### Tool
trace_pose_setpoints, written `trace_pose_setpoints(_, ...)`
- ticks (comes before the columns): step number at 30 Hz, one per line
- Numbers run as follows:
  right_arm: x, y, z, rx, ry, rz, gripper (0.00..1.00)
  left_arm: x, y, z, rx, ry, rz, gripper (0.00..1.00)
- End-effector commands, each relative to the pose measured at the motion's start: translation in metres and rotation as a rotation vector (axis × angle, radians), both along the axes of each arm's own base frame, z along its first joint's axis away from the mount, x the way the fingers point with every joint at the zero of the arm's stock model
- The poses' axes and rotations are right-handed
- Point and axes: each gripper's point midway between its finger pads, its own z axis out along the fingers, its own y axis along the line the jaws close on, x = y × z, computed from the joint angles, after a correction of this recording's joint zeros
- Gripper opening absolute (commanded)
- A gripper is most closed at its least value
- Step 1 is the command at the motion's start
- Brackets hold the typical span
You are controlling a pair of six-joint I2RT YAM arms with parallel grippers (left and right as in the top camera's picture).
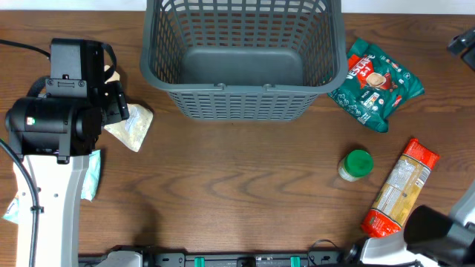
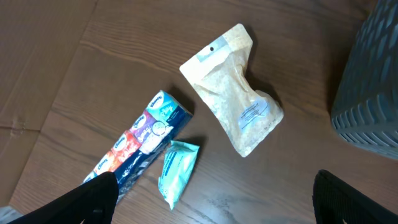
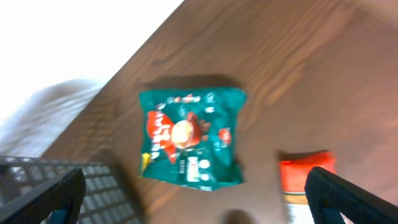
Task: Pack container
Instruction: 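Reach the right gripper to the green Nescafe bag and grasp it, then lift the bag with the right gripper and drop it into the basket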
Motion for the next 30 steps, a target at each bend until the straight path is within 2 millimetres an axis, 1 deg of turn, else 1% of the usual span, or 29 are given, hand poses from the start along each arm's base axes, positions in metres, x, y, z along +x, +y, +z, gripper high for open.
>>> trace_pose_setpoints(1,0.035,0.019,-0.071,0.336,0.001,0.198,0.99,0.000,0.002,-0.003,-0.007,0.005,0.021,0.86)
trace_pose_setpoints(4,0.042,0.017,-0.104,0.438,-0.008,0.266,0.99,0.000,0.002,-0.003,-0.007,0.005,0.021,0.86)
trace_pose_setpoints(6,0.044,0.017,-0.125,0.455,0.006,0.312,0.99,0.000,0.002,-0.003,-0.007,0.005,0.021,0.86)
trace_pose_setpoints(9,0.046,0.021,-0.150,0.472,0.023,0.382,0.99,0.000,0.002,-0.003,-0.007,0.005,0.021,0.86)
trace_pose_setpoints(13,0.045,0.024,-0.191,0.519,0.079,0.389,0.99,0.000,0.002,-0.003,-0.007,0.005,0.021,0.86)
trace_pose_setpoints(17,0.045,0.034,-0.227,0.554,0.117,0.412,0.99,0.000,0.002,-0.003,-0.007,0.004,0.021,0.86)
trace_pose_setpoints(19,0.045,0.038,-0.241,0.561,0.128,0.420,0.99,0.000,0.002,-0.003,-0.007,0.004,0.021,0.86)
trace_pose_setpoints(22,0.045,0.041,-0.256,0.559,0.128,0.426,0.99,0.000,0.002,-0.003,-0.007,0.004,0.021,0.86)
trace_pose_setpoints(25,0.045,0.040,-0.267,0.543,0.125,0.423,0.99,0.000,0.002,-0.003,-0.007,0.004,0.021,0.86)
trace_pose_setpoints(30,0.044,0.035,-0.290,0.458,0.157,0.411,0.99,0.000,0.001,-0.003,-0.009,0.005,0.020,0.86)
